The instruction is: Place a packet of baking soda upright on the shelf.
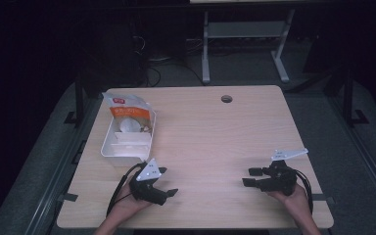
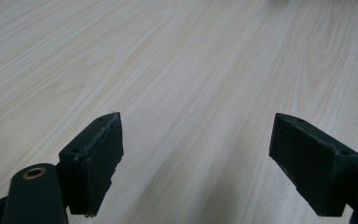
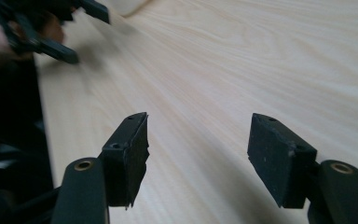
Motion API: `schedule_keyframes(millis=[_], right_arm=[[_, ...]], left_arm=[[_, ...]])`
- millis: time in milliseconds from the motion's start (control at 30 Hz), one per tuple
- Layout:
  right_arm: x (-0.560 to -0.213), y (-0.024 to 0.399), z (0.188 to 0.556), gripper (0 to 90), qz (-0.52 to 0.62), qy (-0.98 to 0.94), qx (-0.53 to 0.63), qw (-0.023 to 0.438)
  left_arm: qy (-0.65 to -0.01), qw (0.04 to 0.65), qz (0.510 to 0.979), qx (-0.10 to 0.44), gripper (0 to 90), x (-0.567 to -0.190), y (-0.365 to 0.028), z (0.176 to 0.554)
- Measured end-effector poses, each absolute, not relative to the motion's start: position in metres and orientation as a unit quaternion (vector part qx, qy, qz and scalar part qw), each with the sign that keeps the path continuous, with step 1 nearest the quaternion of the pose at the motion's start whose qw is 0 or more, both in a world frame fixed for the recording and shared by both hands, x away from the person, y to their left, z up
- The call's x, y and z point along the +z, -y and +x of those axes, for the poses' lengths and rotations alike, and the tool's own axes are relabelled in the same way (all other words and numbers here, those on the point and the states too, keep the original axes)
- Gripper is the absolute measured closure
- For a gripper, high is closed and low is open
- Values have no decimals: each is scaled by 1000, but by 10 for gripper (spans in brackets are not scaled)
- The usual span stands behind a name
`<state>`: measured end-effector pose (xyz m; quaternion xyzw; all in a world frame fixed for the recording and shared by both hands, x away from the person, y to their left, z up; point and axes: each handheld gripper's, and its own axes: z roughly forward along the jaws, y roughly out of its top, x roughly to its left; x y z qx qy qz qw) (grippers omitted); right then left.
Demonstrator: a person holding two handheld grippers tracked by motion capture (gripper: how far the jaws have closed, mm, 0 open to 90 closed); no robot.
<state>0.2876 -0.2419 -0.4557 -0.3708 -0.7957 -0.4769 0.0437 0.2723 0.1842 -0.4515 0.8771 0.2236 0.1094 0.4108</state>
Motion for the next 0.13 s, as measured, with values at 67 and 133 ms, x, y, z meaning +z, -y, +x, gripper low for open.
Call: schedule_keyframes(millis=[67,133], right_arm=[[-454,239,287,371,-366,801,-473,29],[-454,239,287,370,-364,800,-475,30]], left_arm=[[-225,413,876,110,173,-451,-185,272],[-225,412,876,111,173,-451,-185,272]])
